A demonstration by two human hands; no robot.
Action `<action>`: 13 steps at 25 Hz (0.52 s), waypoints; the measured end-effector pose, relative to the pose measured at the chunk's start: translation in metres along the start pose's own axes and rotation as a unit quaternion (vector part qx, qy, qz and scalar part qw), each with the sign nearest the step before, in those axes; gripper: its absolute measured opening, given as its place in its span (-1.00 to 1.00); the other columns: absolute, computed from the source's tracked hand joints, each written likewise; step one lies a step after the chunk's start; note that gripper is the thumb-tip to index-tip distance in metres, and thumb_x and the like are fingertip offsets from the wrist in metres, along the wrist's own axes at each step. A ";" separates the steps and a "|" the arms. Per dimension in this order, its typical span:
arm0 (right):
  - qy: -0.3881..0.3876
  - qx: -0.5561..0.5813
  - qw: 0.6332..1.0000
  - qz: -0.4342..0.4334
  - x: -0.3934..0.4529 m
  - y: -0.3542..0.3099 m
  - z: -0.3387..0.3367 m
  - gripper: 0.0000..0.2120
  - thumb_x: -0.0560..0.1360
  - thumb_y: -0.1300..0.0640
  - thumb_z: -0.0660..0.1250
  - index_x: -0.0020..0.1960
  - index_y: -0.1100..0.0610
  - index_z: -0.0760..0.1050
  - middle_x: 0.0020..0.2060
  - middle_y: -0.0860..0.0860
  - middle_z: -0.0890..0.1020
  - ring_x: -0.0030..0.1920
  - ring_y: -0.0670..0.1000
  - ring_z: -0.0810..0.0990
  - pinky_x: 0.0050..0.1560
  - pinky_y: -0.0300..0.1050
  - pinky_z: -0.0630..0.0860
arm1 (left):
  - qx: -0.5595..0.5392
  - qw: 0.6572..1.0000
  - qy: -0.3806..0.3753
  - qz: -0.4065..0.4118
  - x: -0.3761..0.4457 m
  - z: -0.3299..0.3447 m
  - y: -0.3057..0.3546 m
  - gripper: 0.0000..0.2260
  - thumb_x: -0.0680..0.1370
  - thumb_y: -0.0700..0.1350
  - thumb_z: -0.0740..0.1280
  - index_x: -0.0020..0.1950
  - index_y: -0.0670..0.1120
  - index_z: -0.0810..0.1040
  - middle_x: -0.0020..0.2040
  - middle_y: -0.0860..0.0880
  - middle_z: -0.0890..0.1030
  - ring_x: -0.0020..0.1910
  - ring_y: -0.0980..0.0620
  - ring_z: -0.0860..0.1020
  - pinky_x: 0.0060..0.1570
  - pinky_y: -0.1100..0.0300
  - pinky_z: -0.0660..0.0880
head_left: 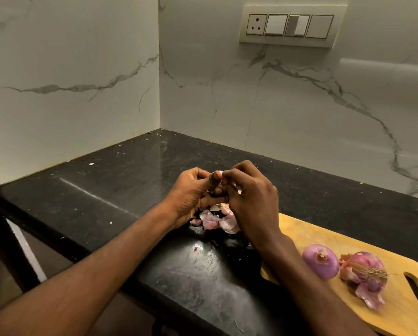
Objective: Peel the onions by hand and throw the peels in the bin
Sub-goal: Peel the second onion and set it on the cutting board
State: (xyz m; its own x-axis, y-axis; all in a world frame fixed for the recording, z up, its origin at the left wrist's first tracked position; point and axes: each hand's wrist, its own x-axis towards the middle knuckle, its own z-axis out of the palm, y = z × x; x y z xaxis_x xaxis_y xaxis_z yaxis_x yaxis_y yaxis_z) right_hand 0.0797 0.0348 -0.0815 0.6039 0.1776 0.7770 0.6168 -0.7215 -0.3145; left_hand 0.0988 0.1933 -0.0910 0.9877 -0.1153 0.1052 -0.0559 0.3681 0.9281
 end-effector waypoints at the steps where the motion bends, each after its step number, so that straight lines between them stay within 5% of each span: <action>1: 0.002 0.009 1.000 0.002 0.001 0.001 0.001 -0.89 0.54 0.21 0.47 0.05 0.10 0.69 -0.08 -0.08 0.57 -0.21 -0.08 0.56 -0.29 -0.16 0.55 | -0.017 1.000 -0.001 -0.004 -0.001 0.000 0.001 -0.51 0.40 -0.03 0.47 0.20 -0.28 0.46 -0.23 -0.12 0.67 -0.26 0.02 0.68 -0.20 0.03 0.70; 4: 0.022 0.070 0.997 0.028 0.003 0.008 0.002 -0.87 0.53 0.31 0.46 0.05 0.17 0.70 -0.11 -0.04 0.66 -0.16 -0.09 0.63 -0.15 -0.09 0.64 | -0.074 0.997 -0.013 -0.032 -0.001 -0.001 0.005 -0.38 0.47 -0.03 0.45 0.38 -0.34 0.38 -0.11 -0.23 0.68 -0.14 -0.11 0.72 -0.11 -0.05 0.71; 8: 0.045 0.100 0.991 0.073 0.003 0.015 0.000 -0.77 0.51 0.38 0.44 0.08 0.14 0.70 -0.06 -0.04 0.69 -0.07 -0.13 0.65 -0.03 -0.13 0.66 | -0.078 0.995 -0.034 -0.054 0.000 -0.003 0.005 -0.54 0.57 -0.12 0.37 0.39 -0.33 0.41 0.30 -0.45 0.55 0.13 -0.35 0.66 0.10 -0.22 0.65; 13: -0.039 0.127 0.989 0.066 0.004 0.010 0.002 -0.68 0.52 0.31 0.48 0.23 0.10 0.64 0.12 -0.08 0.64 0.05 -0.14 0.64 0.07 -0.17 0.65 | -0.098 0.992 -0.051 -0.058 0.002 -0.005 0.006 -0.60 0.71 -0.09 0.21 0.42 -0.36 0.46 0.41 -0.45 0.45 0.11 -0.20 0.61 0.20 -0.14 0.62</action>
State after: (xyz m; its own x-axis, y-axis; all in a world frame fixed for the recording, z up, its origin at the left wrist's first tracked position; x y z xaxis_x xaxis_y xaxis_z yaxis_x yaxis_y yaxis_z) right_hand 0.0893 0.0295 -0.0829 0.7185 0.1513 0.6789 0.6311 -0.5522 -0.5448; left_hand 0.1012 0.2000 -0.0872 0.9652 -0.2572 0.0467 0.0968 0.5178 0.8500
